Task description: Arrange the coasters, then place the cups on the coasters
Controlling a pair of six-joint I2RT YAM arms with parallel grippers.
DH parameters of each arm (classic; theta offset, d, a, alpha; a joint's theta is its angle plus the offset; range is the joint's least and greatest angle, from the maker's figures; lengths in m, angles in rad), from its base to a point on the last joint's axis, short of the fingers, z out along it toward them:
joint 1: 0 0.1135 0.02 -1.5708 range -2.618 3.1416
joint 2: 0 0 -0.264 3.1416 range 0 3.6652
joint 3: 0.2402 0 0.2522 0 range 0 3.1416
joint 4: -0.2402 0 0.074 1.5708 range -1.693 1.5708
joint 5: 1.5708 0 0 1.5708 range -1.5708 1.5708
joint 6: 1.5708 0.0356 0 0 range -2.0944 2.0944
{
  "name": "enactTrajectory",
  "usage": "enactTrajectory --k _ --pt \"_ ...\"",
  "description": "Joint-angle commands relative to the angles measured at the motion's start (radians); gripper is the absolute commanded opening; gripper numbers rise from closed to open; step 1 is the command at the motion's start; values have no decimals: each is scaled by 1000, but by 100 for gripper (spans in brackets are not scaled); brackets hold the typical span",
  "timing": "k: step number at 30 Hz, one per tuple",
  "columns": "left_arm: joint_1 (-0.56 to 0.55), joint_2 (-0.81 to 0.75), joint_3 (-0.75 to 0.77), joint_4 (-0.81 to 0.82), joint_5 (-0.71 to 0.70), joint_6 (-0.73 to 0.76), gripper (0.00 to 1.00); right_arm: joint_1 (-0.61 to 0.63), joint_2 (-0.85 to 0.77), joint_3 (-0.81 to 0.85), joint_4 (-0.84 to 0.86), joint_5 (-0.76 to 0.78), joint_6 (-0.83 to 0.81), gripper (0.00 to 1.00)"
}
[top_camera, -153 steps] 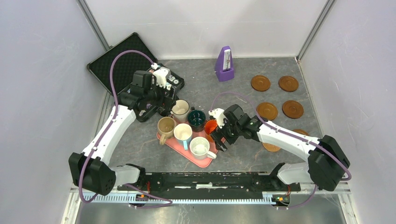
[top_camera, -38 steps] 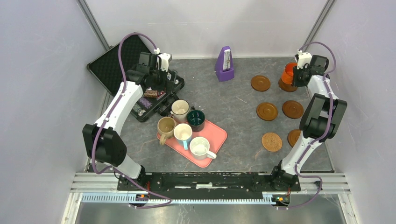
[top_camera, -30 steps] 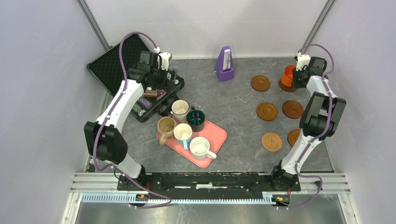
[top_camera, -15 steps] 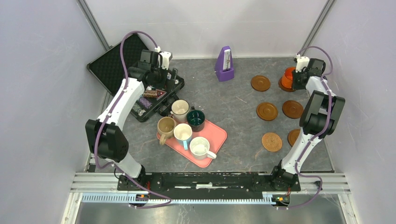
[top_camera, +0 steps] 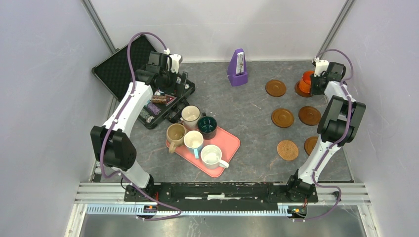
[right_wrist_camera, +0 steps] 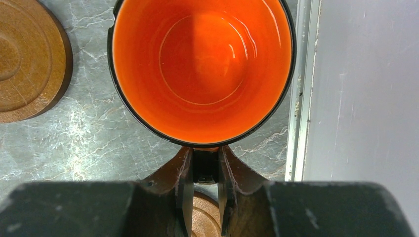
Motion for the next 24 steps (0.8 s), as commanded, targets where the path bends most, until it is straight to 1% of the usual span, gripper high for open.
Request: enactTrajectory --k 1,5,9,13,18,21,23,24 --pt "6 13 45 1 14 -2 100 -14 -28 4 83 -18 6 25" --pt "6 13 45 0 15 1 100 -18 -39 1 75 -32 6 34" --pt "6 11 44 -5 19 1 100 -21 -56 -2 71 -39 4 48" --pt "6 1 41 -9 16 10 100 -23 -83 6 44 -41 -12 60" --pt "13 -14 43 -36 46 19 100 -31 -179 3 -16 -51 -67 81" --pt "26 -38 29 -37 85 18 100 -30 -265 -5 -52 -92 -96 89" --pt "34 -57 17 -37 97 18 100 -28 -310 3 -91 -156 -130 96" --pt "38 -69 11 -40 103 21 100 -24 -328 12 -121 -180 -154 97"
